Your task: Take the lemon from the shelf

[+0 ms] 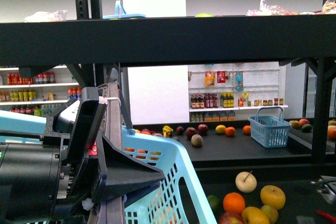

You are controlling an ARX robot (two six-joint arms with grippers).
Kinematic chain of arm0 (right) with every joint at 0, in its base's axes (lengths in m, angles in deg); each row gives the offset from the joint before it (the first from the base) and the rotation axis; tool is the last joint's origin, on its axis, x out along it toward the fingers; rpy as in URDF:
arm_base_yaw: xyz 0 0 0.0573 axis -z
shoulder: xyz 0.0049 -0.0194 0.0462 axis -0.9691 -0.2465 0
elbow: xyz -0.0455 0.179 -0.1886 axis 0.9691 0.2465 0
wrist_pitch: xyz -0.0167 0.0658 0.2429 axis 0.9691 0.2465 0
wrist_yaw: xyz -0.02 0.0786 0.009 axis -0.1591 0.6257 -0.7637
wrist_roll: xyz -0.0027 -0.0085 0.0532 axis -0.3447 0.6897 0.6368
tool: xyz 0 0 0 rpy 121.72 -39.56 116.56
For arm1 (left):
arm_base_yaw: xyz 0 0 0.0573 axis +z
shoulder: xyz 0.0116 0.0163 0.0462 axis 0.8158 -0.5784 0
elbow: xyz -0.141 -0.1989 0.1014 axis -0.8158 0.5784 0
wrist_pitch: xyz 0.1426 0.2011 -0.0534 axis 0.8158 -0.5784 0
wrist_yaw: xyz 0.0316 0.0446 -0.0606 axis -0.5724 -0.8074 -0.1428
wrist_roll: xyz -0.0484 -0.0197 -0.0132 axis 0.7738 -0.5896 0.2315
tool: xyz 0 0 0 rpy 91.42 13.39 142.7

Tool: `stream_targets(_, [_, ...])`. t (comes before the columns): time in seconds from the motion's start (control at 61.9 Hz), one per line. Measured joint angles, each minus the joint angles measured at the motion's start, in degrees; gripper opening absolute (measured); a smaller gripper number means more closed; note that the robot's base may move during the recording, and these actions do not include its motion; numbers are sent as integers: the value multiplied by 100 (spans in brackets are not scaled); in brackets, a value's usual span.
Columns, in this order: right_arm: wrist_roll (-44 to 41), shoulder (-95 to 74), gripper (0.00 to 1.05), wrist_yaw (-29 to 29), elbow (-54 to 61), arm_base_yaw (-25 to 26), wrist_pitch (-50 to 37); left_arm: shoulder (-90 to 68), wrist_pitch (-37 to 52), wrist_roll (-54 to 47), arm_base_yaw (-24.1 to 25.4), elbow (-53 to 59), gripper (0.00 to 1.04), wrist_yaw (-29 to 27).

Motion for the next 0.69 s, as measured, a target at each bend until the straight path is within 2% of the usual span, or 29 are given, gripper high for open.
stream_targets(0.339, [354, -2256, 97, -514, -2490, -531, 848, 2, 0, -2, 0, 0, 11, 2])
stream_targets(0.694, [601, -3497, 97, -885, -4203, -901, 1364, 2, 0, 0, 0, 0, 11, 0])
